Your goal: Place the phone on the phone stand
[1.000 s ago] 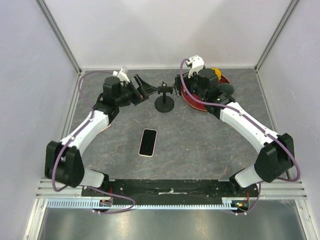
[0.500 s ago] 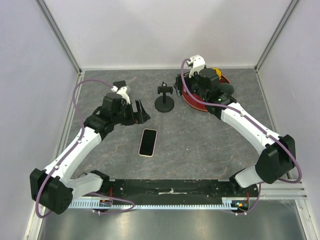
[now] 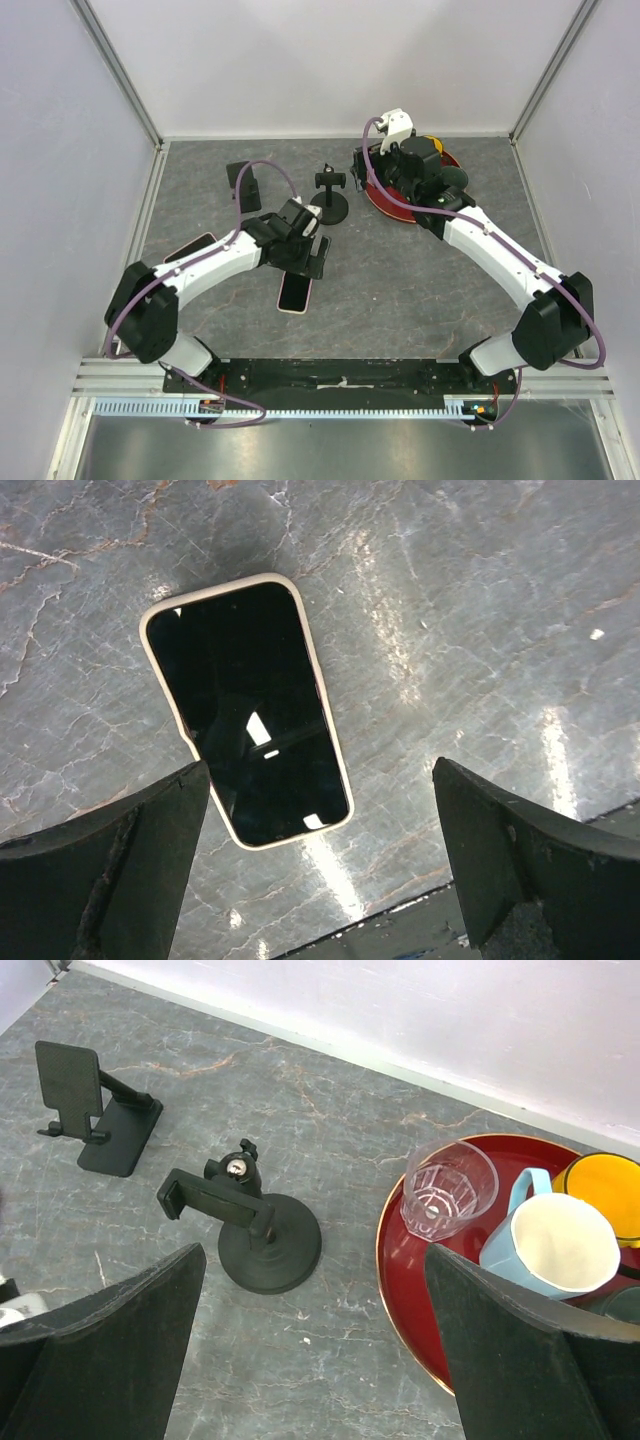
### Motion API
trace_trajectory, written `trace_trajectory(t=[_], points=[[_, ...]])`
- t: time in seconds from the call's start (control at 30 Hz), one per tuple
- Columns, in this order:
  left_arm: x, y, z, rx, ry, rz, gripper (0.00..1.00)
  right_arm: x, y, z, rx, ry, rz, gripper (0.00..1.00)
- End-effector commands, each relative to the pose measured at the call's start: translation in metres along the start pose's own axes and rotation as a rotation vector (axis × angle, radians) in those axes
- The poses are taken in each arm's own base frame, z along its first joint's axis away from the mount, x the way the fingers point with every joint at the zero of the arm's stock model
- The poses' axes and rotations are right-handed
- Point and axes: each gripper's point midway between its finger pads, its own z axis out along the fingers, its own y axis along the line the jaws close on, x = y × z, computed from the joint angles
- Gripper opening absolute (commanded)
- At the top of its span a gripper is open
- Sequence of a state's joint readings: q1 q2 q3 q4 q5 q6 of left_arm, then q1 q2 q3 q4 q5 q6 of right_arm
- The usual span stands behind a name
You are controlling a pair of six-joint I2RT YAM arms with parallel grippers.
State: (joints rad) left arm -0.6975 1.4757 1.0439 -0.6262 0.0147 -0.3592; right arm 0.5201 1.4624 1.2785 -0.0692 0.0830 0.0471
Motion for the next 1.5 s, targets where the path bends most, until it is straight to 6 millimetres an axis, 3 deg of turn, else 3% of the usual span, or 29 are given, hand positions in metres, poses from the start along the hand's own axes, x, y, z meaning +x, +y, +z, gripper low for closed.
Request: trace_trajectory(t=[0.0,0.17,0.4,0.53,0.77,1.03,1.23,1.47], points=[[-0.014,0.004,0.002,-0.058,-0.013,0.041,1.00,-0.018,-0.006,-0.012,0.031,-0.048,-0.023,0.98],[-0.001,0.015,0.003,-0.119,0.011,-0.017,1.00,-0.017,-0.007,-0.012,0.032,-0.047,-0.023,0.98],[0.033,0.028,0.023,-0.165,0.107,-0.048,1.00,-0.023,-0.001,-0.016,0.002,-0.064,-0.014,0.98],[0.036,0.037,0.022,-0.212,0.090,-0.070,1.00,-0.021,-0.001,-0.013,0.001,-0.057,-0.010,0.98],[0.051,0.042,0.037,-0.232,0.143,-0.071,1.00,-0.021,0.002,-0.011,-0.015,-0.056,-0.005,0.98],[0.062,0.046,0.058,-0.256,0.211,-0.042,0.95,-0.018,0.005,-0.006,-0.022,-0.046,0.000,0.98],[0.065,0.049,0.061,-0.281,0.221,-0.028,0.91,-0.018,0.004,-0.006,-0.019,-0.045,0.003,0.98],[0.070,0.042,0.057,-0.236,0.220,-0.039,1.00,-0.017,0.002,-0.008,-0.009,-0.042,-0.006,0.98]])
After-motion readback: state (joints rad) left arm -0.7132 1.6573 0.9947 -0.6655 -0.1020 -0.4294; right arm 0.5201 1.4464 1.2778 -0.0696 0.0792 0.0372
